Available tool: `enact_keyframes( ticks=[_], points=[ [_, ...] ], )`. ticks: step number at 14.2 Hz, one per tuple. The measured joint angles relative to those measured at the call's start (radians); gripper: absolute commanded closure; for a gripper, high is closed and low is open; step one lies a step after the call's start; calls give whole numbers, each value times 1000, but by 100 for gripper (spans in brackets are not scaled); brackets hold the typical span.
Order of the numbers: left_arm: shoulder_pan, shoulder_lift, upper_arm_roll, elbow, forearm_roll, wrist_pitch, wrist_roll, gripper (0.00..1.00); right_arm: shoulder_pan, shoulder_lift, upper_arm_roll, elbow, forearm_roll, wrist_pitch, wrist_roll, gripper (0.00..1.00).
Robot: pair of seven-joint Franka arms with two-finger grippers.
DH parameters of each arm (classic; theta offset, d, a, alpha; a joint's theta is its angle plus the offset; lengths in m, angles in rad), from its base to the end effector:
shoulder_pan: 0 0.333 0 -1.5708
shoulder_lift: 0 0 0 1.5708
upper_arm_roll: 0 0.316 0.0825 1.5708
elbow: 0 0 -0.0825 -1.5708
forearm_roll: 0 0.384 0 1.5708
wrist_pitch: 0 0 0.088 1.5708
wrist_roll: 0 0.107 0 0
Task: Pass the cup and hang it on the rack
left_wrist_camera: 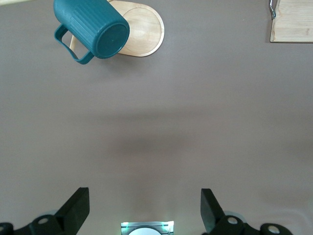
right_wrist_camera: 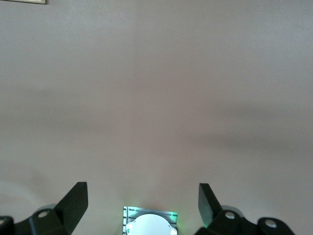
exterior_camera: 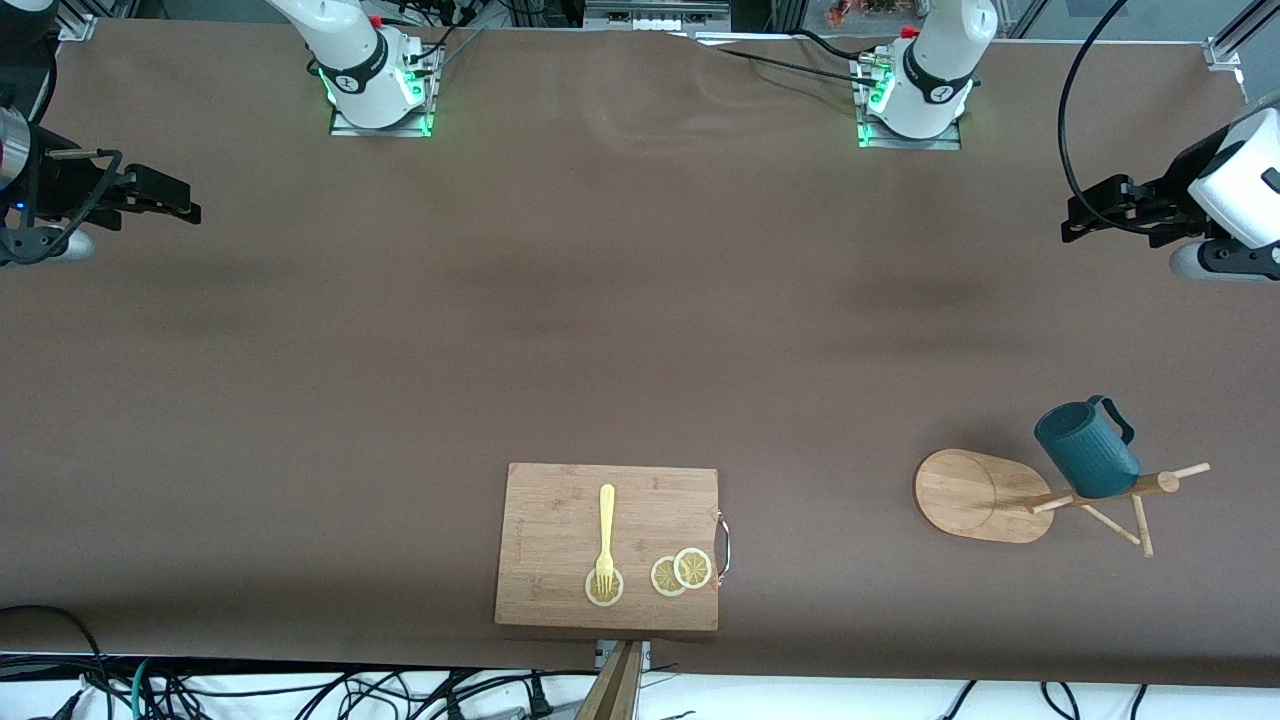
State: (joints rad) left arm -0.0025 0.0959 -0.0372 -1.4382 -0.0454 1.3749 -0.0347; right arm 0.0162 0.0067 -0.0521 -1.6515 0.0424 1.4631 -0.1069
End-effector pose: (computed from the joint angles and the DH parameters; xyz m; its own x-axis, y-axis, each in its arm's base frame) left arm 0.5624 -0.0268 0.6168 0.9870 -0.0138 -0.1598 -0.0069 -0.9990 0.0434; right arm 0.5398 -0.0144 0.5752 0.9792 0.0760 -0.1882 0.0653 -0.9959 -0.0623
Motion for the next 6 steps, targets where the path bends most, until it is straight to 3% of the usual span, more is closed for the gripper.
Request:
enact_keyframes(
  ticks=[6],
  points=[
    [0,5,0,2,0,2,0,0,0,0,0,0,0,0,0,0]
  ],
)
